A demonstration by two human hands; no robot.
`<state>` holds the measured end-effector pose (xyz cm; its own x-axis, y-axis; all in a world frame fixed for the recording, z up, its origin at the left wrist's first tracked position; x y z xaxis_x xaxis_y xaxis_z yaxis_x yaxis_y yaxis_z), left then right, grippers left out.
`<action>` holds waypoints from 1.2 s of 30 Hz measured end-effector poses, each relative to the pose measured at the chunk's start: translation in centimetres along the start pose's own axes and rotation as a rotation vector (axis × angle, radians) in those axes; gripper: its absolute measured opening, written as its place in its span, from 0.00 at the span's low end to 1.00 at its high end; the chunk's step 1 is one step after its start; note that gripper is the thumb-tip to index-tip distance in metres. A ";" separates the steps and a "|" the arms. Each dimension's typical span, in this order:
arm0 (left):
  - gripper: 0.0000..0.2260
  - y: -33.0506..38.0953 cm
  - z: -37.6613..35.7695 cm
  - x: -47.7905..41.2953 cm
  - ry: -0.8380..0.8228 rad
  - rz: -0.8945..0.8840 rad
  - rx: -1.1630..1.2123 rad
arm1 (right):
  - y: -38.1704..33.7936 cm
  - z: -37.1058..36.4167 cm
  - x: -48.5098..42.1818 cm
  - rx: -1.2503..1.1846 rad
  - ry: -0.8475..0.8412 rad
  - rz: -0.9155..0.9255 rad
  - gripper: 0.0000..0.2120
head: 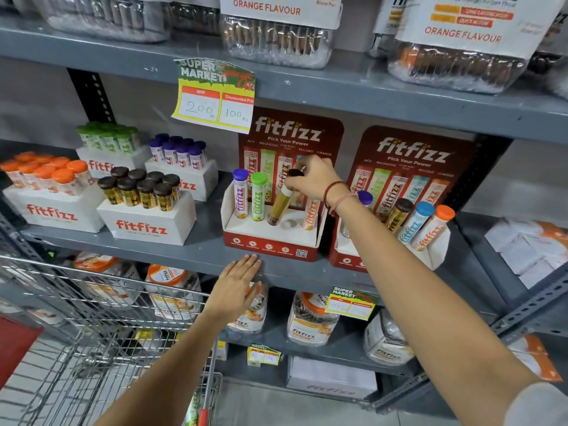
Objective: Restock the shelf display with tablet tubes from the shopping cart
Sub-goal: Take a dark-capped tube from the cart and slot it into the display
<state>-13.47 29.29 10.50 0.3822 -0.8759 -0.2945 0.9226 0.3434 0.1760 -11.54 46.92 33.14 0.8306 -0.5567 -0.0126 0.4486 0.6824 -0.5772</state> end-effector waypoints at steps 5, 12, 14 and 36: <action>0.26 -0.1 -0.3 0.0 0.009 -0.005 -0.001 | 0.2 -0.2 -0.6 0.011 0.150 0.038 0.21; 0.26 -0.3 -0.6 0.0 0.017 -0.007 0.007 | 0.5 -0.9 -1.4 0.051 0.174 -0.015 0.22; 0.26 -0.3 -0.6 0.0 0.021 -0.006 0.009 | 0.3 -0.9 -1.6 0.060 0.182 -0.022 0.22; 0.24 -0.2 -0.5 0.1 0.043 -0.013 0.015 | 0.1 -4.6 -4.0 0.115 0.228 -0.035 0.22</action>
<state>-13.60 29.33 9.93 0.3720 -0.8648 -0.3372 0.9269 0.3263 0.1856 -16.35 47.10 29.38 0.7238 -0.6645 -0.1855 0.5214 0.7030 -0.4837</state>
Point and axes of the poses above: each hand's wrist, its own x-axis away from the middle knuckle, its own z-axis out of the back of the hand, y = z × x, the point moved 4 cm from there along -x, towards the middle knuckle, and after that the axes turned 11 degrees about -z, right-handed, at the moved point
